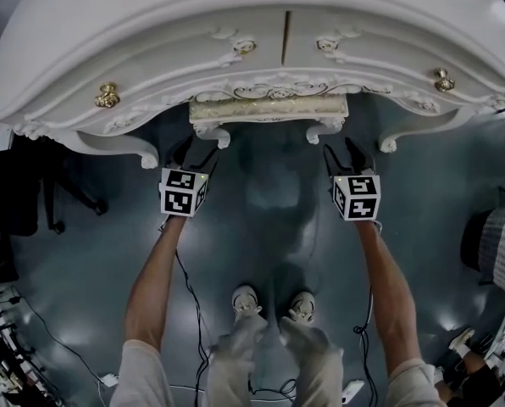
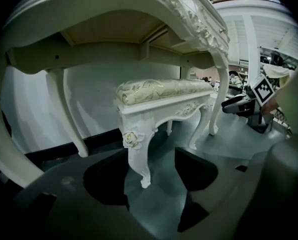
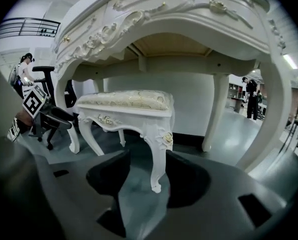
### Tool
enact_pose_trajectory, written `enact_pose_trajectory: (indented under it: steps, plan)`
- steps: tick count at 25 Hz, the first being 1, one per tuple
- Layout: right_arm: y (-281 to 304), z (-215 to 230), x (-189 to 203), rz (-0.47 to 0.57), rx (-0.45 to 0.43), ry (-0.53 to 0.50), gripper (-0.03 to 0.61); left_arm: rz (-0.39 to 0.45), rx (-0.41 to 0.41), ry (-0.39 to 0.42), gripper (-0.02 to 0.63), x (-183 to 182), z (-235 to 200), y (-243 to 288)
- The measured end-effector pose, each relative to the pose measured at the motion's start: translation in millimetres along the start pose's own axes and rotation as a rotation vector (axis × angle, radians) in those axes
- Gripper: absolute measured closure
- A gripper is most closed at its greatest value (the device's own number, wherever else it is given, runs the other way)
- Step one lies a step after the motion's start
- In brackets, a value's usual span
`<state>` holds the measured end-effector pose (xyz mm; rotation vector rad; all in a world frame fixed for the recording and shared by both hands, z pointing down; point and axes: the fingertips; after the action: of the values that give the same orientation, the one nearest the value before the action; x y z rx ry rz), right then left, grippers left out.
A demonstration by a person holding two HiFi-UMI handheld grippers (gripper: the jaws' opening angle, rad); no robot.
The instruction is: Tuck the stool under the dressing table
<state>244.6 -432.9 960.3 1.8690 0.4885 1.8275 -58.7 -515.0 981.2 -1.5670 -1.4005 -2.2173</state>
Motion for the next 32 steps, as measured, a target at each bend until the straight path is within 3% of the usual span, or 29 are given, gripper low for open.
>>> enact_pose_trajectory:
  steps: [3,11,15,25,32]
  plan:
    - [-21,-14,2,0.000,-0.020,0.003,0.391,0.024,0.028,-0.034,0.332,-1,15,-20]
    - [-91,-54,-11,0.008,-0.056,-0.014,0.524,0.064,0.078,-0.133,0.468,-12,48,-81]
    - [-126,-66,-30,0.013,-0.058,-0.018,0.555,0.080,0.090,-0.178,0.531,-28,59,-115]
    - [-220,-79,-88,0.048,-0.054,0.059,0.577,0.110,0.092,-0.275,0.595,-78,80,-205]
    - [-284,-92,-127,0.058,-0.072,0.045,0.577,0.112,0.084,-0.265,0.600,-119,105,-279]
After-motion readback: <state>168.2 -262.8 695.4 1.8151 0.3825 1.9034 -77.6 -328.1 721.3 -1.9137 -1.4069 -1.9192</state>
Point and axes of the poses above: the fingertips, and each gripper's own axes: y forward along the fingers, z to its right, x out of its underside, and after that the axes turned 3 degrees about y, right-handed
